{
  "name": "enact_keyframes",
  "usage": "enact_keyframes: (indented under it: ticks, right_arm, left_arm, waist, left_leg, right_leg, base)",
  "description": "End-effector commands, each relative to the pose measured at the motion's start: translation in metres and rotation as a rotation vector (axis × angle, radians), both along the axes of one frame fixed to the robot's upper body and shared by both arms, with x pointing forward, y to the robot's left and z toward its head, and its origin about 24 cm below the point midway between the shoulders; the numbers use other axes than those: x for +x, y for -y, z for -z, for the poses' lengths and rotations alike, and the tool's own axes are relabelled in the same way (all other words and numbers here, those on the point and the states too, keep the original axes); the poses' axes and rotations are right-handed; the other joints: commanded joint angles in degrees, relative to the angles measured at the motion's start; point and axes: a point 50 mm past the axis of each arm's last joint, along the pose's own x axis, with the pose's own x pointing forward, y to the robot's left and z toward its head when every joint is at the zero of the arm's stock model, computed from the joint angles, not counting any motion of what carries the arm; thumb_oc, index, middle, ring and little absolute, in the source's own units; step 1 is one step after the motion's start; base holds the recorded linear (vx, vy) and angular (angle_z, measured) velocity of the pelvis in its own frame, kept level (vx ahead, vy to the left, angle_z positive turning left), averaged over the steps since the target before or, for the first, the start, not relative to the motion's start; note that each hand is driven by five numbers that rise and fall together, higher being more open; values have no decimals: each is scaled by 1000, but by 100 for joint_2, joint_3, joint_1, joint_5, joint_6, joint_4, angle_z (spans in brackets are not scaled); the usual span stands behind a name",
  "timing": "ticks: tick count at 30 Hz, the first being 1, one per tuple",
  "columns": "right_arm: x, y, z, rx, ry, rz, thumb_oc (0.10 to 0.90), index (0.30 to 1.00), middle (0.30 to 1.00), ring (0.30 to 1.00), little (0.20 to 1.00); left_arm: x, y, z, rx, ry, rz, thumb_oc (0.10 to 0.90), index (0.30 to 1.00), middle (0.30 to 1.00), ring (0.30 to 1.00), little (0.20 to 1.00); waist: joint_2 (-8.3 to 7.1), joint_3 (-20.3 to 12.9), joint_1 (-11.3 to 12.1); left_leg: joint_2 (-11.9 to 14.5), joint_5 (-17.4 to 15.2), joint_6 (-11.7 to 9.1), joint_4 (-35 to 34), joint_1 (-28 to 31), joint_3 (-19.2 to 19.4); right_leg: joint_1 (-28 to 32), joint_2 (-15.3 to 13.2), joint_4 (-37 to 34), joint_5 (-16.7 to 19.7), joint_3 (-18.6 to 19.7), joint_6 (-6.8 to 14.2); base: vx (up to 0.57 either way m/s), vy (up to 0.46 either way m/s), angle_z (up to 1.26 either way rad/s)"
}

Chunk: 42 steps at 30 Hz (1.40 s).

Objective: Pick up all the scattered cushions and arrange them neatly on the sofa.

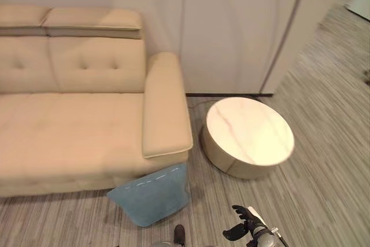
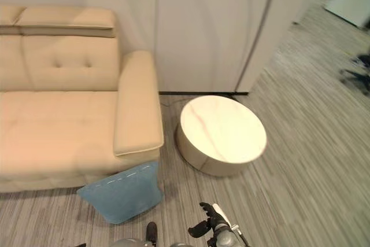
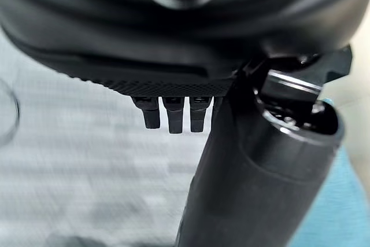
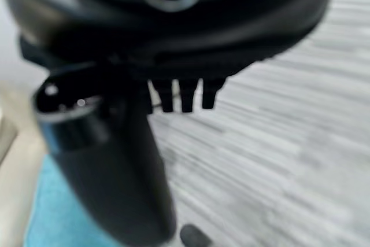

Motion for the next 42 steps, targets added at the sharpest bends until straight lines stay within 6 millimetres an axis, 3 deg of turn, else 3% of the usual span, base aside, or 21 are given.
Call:
enact_keyframes:
  ticks: [1,3,7,8,12,13,16,17,18,21,24,29,30,31,32,33,35,36,37,38,42]
  right_arm:
    - [31,4,-21,-2,146,-10,800,900,900,900,900]
    - [27,6,-18,15,132,25,800,900,900,900,900]
    - [27,5,-17,28,125,41,800,900,900,900,900]
    - [25,3,-15,52,125,66,800,900,900,900,900]
    - [34,5,-25,81,200,106,800,900,900,900,900]
    - [42,9,-32,84,248,136,800,900,900,900,900]
    - [53,14,-41,101,299,174,800,900,900,900,900]
    - [53,14,-41,101,299,174,800,900,900,900,900]
    - [61,21,-47,108,330,207,800,900,900,900,900]
    - [81,33,-68,109,428,229,800,900,900,900,900]
    - [105,37,-90,152,534,268,800,900,900,900,900]
    - [134,35,-112,196,620,318,800,900,900,900,900]
    - [148,35,-130,216,717,394,800,900,900,900,900]
    - [148,35,-130,216,717,394,800,900,900,900,900]
    - [161,30,-143,267,771,437,800,900,900,900,900]
    - [162,30,-143,267,772,437,800,900,900,900,900]
    - [184,19,-172,292,856,405,800,900,900,900,900]
    - [185,19,-172,293,857,405,800,900,900,900,900]
    - [200,10,-193,299,918,386,800,900,900,900,900]
    - [200,10,-194,299,919,386,800,900,900,900,900]
    - [222,-1,-240,278,1055,327,800,900,900,900,900]
  left_arm:
    - [20,4,-3,2,32,11,800,900,900,900,900]
    - [29,7,-4,3,48,28,800,900,900,900,900]
    - [27,4,-4,-1,47,12,800,900,900,900,900]
    - [29,4,-5,7,52,51,800,900,900,900,900]
    - [47,4,-11,55,108,143,800,900,900,900,900]
    - [64,2,-19,84,171,181,800,900,900,900,900]
    - [76,-11,-27,130,207,200,800,900,900,900,900]
    - [76,-11,-27,130,207,200,800,900,900,900,900]
    - [93,-20,-37,166,258,216,800,900,900,900,900]
    - [125,-31,-59,217,383,241,800,900,900,900,900]
    - [179,-33,-101,261,604,246,800,900,900,900,900]
    - [214,-51,-144,377,713,314,800,900,900,900,900]
    - [240,-48,-180,391,869,279,800,900,900,900,900]
    - [240,-48,-180,391,869,279,800,900,900,900,900]
    - [258,-49,-204,386,955,220,800,900,900,900,900]
    - [258,-49,-205,386,956,220,800,900,900,900,900]
    - [280,-44,-240,344,1077,169,800,900,900,900,900]
    - [281,-44,-240,344,1078,168,800,900,900,900,900]
    - [294,-33,-259,264,1155,112,800,900,900,900,900]
    - [295,-33,-260,264,1156,112,800,900,900,900,900]
    - [317,-7,-297,207,1250,163,800,900,900,900,900]
  waist:
    - [72,40,-225]
    - [-64,6,-370]
    - [-170,12,-309]
    - [-181,2,-332]
    - [-189,130,-399]
    - [-229,306,-478]
    - [-241,316,-497]
    - [-239,323,-501]
    - [-192,381,-574]
    - [134,508,-760]
    - [206,841,-796]
    - [195,830,-734]
    - [189,925,-712]
    - [190,920,-714]
    - [188,1048,-743]
    - [188,1045,-743]
    - [206,1239,-779]
    - [207,1234,-780]
    - [231,1337,-784]
    - [233,1331,-785]
    - [321,1479,-787]
  left_leg:
    - [421,-1062,-798,210,400,-77]
    - [195,-1103,-873,253,473,-601]
    - [120,-1043,-1012,198,431,-994]
    - [77,-962,-1051,182,304,-1172]
    - [76,-894,-1258,494,-212,-1007]
    - [373,-964,-1277,821,-556,-277]
    - [854,-1096,-1368,907,-484,-305]
    - [856,-1099,-1370,904,-474,-310]
    - [1334,-953,-1445,847,-487,-317]
    - [2004,-670,-1664,-5,-189,-118]
    - [1808,-578,-1762,129,-877,0]
    - [1567,-616,-1724,282,-1722,126]
    - [1479,-590,-1722,403,-2133,81]
    - [1478,-592,-1722,409,-2144,78]
    - [1458,-571,-1746,488,-2451,39]
    - [1458,-572,-1746,493,-2461,38]
    - [1423,-530,-1782,605,-2940,3]
    - [1422,-531,-1782,612,-2956,1]
    - [1403,-478,-1817,636,-3254,-19]
    - [1403,-479,-1817,643,-3272,-22]
    - [1385,-357,-1852,532,-3642,-49]
  right_leg:
    - [441,-102,-2448,799,922,-236]
    - [585,236,-3376,901,1998,-281]
    - [499,218,-3748,1163,1819,-297]
    - [644,203,-4072,1143,1743,-423]
    - [732,104,-4395,1119,1486,-549]
    - [665,-99,-4374,1213,1202,-506]
    - [547,-207,-4295,1216,1066,-474]
    - [555,-204,-4291,1210,1061,-477]
    - [388,-294,-4137,1104,939,-459]
    - [55,-254,-3744,834,718,-407]
    - [-896,-473,-3214,926,786,-297]
    - [-1714,-611,-3266,1158,923,-220]
    - [-2017,-678,-3321,1287,922,-192]
    - [-2025,-679,-3319,1287,920,-192]
    - [-2290,-725,-3344,1371,952,-165]
    - [-2299,-725,-3342,1371,951,-165]
    - [-2760,-751,-3325,1489,1001,-125]
    - [-2775,-751,-3319,1489,1000,-125]
    - [-3068,-767,-3308,1549,1041,-94]
    - [-3085,-767,-3302,1548,1040,-94]
    - [-3490,-757,-3343,1621,1102,-43]
  base:
    - [253,-192,182]
    - [164,-170,168]
    - [22,-176,102]
    - [-110,-194,60]
    - [-176,-55,56]
    - [-201,10,65]
    - [-102,33,91]
    - [-46,119,36]
    - [-81,150,22]
    - [-87,235,29]
    - [-274,276,29]
    - [-133,136,-22]
    - [-115,56,6]
    - [-139,64,14]
    - [-61,36,13]
    - [-97,51,11]
    - [-100,54,1]
    - [-119,59,-7]
    - [-55,21,-6]
    - [-89,27,-5]
    - [-28,11,-1]
